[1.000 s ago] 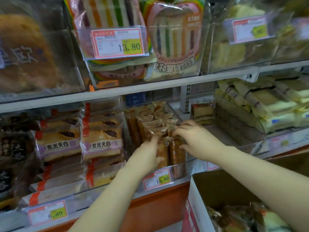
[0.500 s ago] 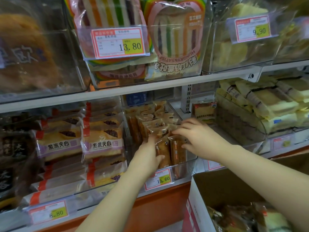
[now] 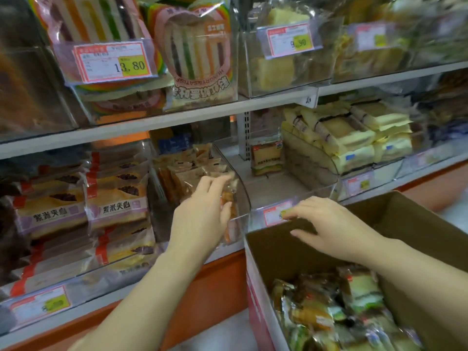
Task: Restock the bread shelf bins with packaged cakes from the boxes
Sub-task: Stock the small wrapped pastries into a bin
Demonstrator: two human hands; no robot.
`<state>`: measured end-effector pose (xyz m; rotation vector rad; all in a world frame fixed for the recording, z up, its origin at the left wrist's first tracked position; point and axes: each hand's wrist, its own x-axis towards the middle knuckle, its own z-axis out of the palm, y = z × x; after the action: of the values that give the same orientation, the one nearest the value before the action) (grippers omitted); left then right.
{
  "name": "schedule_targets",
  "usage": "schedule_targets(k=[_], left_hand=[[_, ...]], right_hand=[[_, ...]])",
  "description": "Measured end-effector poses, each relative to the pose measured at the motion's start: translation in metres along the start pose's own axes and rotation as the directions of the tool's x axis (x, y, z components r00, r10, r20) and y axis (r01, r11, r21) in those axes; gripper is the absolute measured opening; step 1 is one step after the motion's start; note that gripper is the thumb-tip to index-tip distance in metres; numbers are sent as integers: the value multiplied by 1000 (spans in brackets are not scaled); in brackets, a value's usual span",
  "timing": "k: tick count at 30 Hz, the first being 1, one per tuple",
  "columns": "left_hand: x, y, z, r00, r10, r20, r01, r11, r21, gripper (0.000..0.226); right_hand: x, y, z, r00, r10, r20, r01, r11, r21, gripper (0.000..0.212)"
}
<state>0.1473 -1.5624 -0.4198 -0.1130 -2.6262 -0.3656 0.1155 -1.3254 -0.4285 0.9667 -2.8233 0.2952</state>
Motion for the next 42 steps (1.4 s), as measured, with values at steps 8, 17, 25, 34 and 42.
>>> schedule_targets(k=[8,17,25,34,42], left_hand=[[-2,104,75,907,215,362,-207,976,-62,37],[17,164,201,470,163,868,-223,973,-62,47],[-29,180,294,193,185,964,-218,966,-142,45],[-57,132,328,224,31,974,-275,961,32,33],[-76,138,323,236,21,972,-552,825,117,65]], right_hand=[[-87,79,15,951,247,185,-263,962,67,35],[-132,154,33,826,398,399,-467,879,92,44],[-165,183,24,717,453,530,-558,828,48,59],[-157,186,39,712,443,545,-564,823,68,64],[-158,183,36,694,451,561,-587,806,79,62]])
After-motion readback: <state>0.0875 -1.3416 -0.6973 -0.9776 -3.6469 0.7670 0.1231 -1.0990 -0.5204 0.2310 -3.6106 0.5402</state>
